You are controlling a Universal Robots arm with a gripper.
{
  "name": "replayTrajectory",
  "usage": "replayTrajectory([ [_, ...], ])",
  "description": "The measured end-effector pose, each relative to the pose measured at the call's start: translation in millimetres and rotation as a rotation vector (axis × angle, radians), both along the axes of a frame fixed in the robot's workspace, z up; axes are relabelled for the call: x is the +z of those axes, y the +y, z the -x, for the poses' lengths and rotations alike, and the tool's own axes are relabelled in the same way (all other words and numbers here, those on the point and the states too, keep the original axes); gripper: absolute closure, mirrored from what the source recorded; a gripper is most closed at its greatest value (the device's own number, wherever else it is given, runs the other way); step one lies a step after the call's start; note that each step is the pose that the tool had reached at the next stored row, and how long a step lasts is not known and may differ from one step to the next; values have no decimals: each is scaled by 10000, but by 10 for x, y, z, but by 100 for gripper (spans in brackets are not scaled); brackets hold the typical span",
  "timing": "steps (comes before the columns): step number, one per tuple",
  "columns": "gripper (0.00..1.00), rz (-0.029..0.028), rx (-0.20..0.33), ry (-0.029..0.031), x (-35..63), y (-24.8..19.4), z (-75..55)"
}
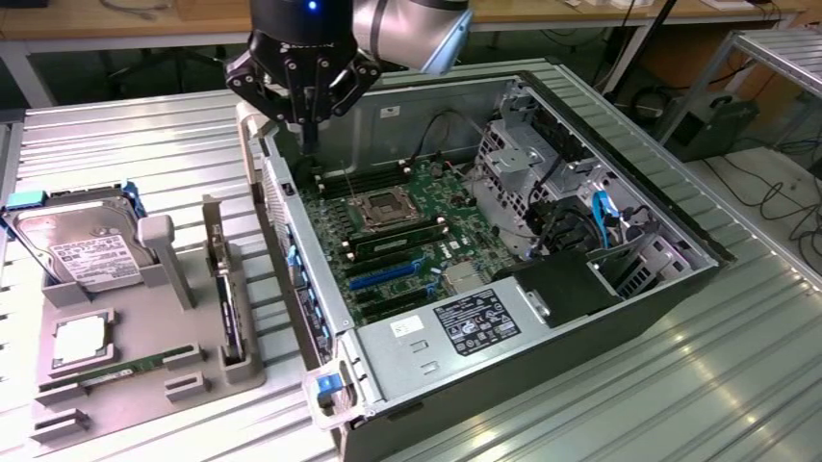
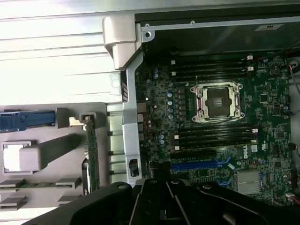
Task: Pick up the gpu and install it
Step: 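Reach for the gpu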
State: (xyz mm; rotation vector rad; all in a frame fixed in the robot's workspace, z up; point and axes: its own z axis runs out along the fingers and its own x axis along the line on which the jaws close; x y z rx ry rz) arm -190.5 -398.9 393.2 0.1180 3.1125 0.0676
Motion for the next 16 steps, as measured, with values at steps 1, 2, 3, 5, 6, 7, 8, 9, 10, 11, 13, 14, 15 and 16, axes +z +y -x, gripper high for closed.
replayTrajectory([
  [1, 89, -1, 0, 0, 0, 0, 11],
  [2, 89, 0, 0, 0, 0, 0, 20],
  [3, 89, 0, 0, 0, 0, 0, 30],
  [5, 89, -1, 0, 0, 0, 0, 48],
  [6, 89, 0, 0, 0, 0, 0, 56],
  [7, 89, 0, 0, 0, 0, 0, 65],
  [8, 89, 0, 1, 0, 0, 0, 74],
  [9, 89, 0, 0, 0, 0, 0, 83],
  [10, 89, 0, 0, 0, 0, 0, 91],
  [11, 89, 0, 0, 0, 0, 0, 99],
  [13, 89, 0, 0, 0, 0, 0, 115],
  [14, 89, 0, -1, 0, 0, 0, 124],
  [15, 89, 0, 0, 1, 0, 0, 134],
  [16, 89, 0, 0, 0, 0, 0, 142],
])
